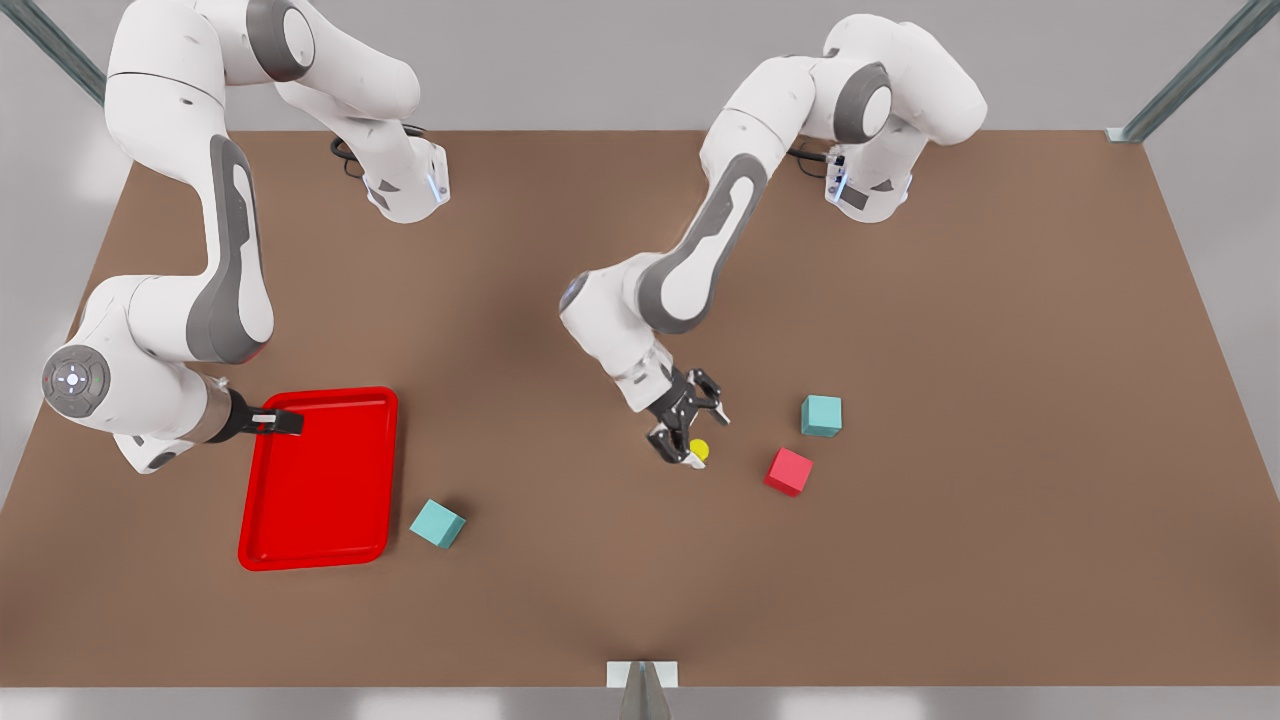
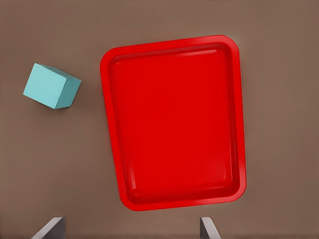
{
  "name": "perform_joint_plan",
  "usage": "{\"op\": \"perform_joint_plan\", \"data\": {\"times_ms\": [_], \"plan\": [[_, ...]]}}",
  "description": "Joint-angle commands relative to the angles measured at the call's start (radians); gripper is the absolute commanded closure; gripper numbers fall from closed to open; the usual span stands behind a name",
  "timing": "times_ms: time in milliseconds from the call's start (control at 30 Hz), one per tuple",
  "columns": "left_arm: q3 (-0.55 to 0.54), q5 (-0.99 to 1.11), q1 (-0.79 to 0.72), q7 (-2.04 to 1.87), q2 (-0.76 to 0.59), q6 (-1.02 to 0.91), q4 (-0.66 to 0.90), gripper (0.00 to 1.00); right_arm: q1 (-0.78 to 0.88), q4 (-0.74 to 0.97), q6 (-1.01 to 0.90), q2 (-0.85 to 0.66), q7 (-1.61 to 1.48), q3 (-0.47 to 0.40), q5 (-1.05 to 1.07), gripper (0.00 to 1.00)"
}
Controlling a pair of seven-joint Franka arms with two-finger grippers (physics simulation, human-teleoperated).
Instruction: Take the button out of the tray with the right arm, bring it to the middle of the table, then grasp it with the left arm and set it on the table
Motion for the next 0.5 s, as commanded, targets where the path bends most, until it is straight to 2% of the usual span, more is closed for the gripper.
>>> {"op": "perform_joint_plan", "data": {"times_ms": [0,67,167,233,267,300,333,367,467], "plan": [[0.0,-0.468,0.091,1.097,-0.103,-0.03,0.001,0.0,0.0,0.0,-0.001,-0.001,0.002,0.002,0.001,0.0],[0.002,-0.656,0.217,1.566,-0.204,-0.188,0.006,0.0,0.0,0.0,-0.001,-0.001,0.002,0.002,0.001,0.0],[-0.021,-0.72,0.445,1.967,-0.272,-0.357,0.006,0.0,0.0,0.0,-0.001,-0.001,0.002,0.002,0.001,0.0],[-0.54,-0.551,0.87,1.978,-0.367,-0.4,0.001,0.0,0.0,0.0,-0.001,-0.001,0.002,0.002,0.001,0.0],[-0.621,-0.515,0.951,1.973,-0.396,-0.417,-0.001,0.0,0.0,0.0,-0.001,-0.001,0.002,0.002,0.001,0.0],[-0.623,-0.482,0.987,1.979,-0.462,-0.42,-0.046,0.0,0.0,0.0,0.0,-0.001,0.002,0.002,0.001,0.0],[-0.623,-0.479,1.005,1.981,-0.577,-0.356,-0.19,0.0,0.0,0.0,0.0,-0.001,0.002,0.002,0.001,0.0],[-0.62,-0.473,1.005,1.978,-0.744,-0.134,-0.468,0.0,0.0,0.0,0.0,-0.001,0.002,0.002,0.001,0.0],[-0.617,-0.476,1.018,1.967,-0.694,-0.161,-0.399,0.0,0.0,0.0,0.0,-0.001,0.002,0.002,0.001,0.0]]}}
